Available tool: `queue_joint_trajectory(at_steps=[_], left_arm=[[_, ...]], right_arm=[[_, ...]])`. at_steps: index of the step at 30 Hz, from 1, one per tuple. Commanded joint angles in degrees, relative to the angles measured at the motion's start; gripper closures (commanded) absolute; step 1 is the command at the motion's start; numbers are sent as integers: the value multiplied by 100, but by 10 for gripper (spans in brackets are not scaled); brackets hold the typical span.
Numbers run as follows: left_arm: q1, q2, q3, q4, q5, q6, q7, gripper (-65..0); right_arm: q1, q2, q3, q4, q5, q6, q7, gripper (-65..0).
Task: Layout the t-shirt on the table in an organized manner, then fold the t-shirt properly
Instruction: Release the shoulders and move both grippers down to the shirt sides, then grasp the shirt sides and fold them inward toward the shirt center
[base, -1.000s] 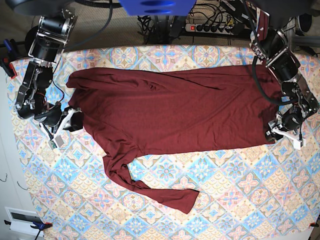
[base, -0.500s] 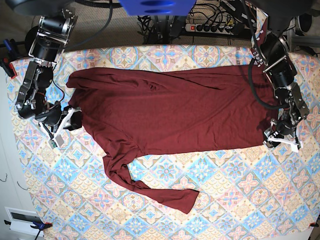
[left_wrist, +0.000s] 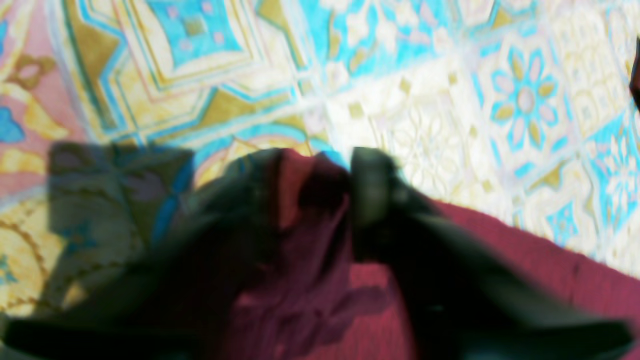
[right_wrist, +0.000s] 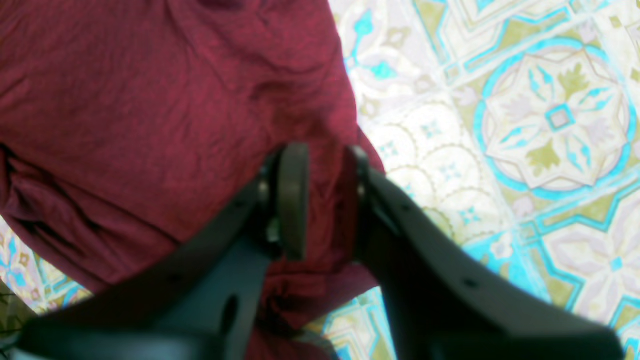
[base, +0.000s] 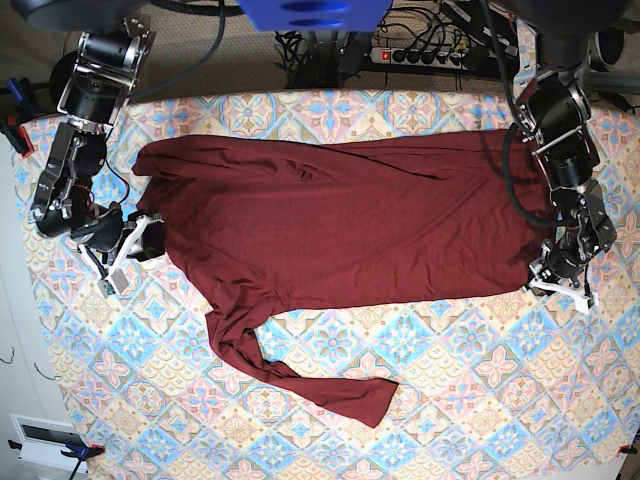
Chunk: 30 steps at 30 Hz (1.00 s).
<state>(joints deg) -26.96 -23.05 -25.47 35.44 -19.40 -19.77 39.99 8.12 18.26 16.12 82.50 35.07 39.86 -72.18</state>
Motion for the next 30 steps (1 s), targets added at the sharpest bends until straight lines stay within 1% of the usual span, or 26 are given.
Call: queue_joint_trajectory(at_steps=[1,2,3,5,8,9,12,15,18,21,24,27,30], left_arm=[[-34,6,20,-6,37,-111,278,-67],[-34,6,20,-6,28,-164,278,-19],[-34,6,20,-6,28,-181,287,0],[-34,-3,20,3,28,-208,287,0],[-34,-20,2,12,28,-216,269,0],[-34,-20,2,109,28,-216,269,0],[213,-3,-6,671,28,-216,313,0],[476,85,-6,1322,28,-216,322,0],[687,111,-6,1709,1,-216,322,0],[898,94,-6,1920,-298,-216,322,0],[1074,85,-6,2087,-649,-216,322,0],[1215,-64,-6,2175,-913,-216,322,0],[1294,-100,-6,2192,-1177,-216,322,0]], right_arm=[[203,104,19,89,93,14,111,-148],[283,104,10,89,93,14,111,-161],[379,104,10,71,75,14,111,-173],[476,112,10,-61,-56,14,111,-187],[634,112,-8,-158,-514,14,111,-197],[687,112,-104,-166,-689,14,111,-201],[942,112,-737,-193,-1138,14,198,-214],[1179,112,-1458,-202,-1560,14,550,-228],[1452,112,-2073,-536,-1876,14,893,-244],[1619,112,-2416,-1002,-2017,14,1192,-261],[1759,112,-2627,-1529,-2026,14,1552,-275],[1988,112,-2786,-2030,-2026,14,1816,-276],[2190,112,-2926,-2470,-2026,14,2053,-276]])
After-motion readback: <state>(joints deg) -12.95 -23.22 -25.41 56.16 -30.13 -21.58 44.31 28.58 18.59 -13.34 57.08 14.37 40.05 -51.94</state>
